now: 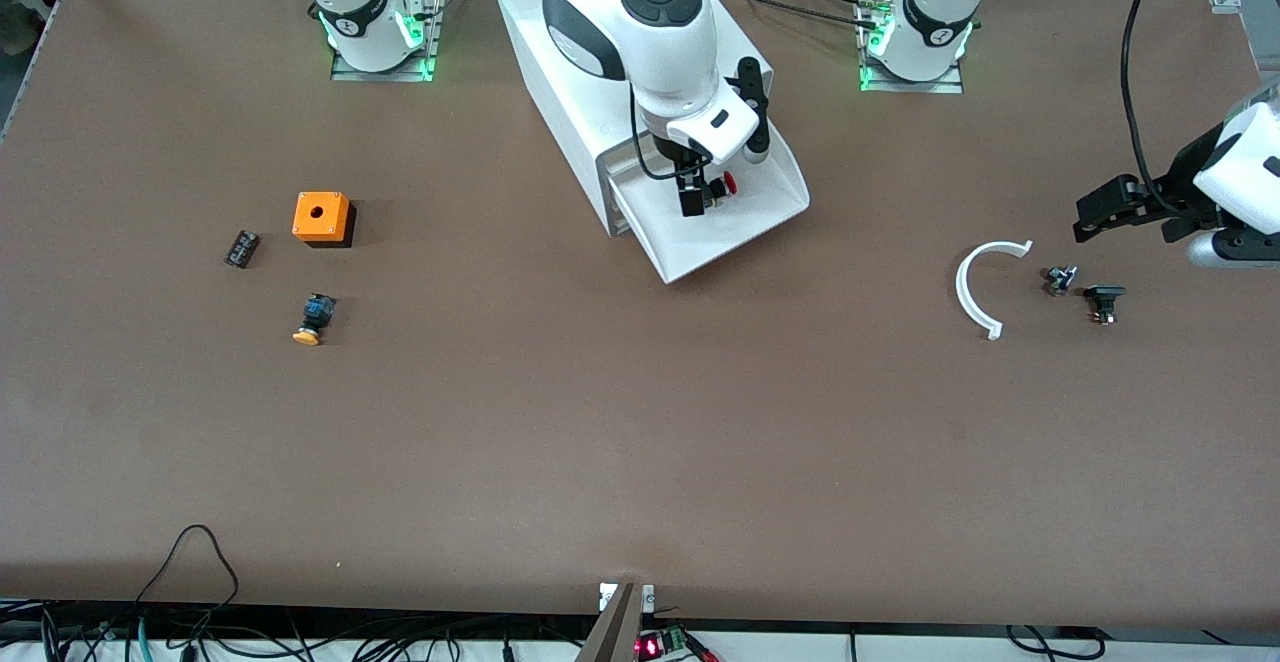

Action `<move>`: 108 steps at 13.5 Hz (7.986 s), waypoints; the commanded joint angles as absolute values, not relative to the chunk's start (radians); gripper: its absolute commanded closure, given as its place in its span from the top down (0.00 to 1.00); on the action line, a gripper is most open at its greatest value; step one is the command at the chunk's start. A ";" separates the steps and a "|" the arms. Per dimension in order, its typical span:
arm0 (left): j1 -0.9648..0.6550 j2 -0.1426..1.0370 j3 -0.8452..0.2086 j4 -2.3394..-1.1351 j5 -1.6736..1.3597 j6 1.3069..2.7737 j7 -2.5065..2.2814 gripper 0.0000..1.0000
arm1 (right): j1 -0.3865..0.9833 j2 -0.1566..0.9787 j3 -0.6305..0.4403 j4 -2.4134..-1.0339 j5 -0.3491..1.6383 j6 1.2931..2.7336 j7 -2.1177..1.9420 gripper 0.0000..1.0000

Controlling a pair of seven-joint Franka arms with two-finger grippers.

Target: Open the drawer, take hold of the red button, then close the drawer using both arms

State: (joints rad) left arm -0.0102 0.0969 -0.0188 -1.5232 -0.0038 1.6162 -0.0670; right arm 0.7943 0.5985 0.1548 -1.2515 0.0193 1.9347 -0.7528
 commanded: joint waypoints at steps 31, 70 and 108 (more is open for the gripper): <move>-0.017 0.113 -0.012 -1.508 0.011 1.601 -0.094 1.00 | 0.847 0.781 0.158 -1.160 -0.083 1.911 -0.827 0.85; -0.138 0.273 -0.242 -2.014 -0.014 2.365 -0.812 1.00 | 0.201 0.379 0.110 -1.635 -0.123 1.951 0.299 0.19; -0.031 0.106 -0.191 -1.827 -0.015 2.033 -0.460 1.00 | 0.124 0.325 0.115 -1.686 -0.101 1.967 0.295 1.00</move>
State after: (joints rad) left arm -0.0295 0.1111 -0.2448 -1.9280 -0.0052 2.1674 -0.6298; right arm 0.1408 0.3561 0.1005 -1.6988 -0.1106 1.9829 0.2932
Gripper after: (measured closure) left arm 0.000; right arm 0.000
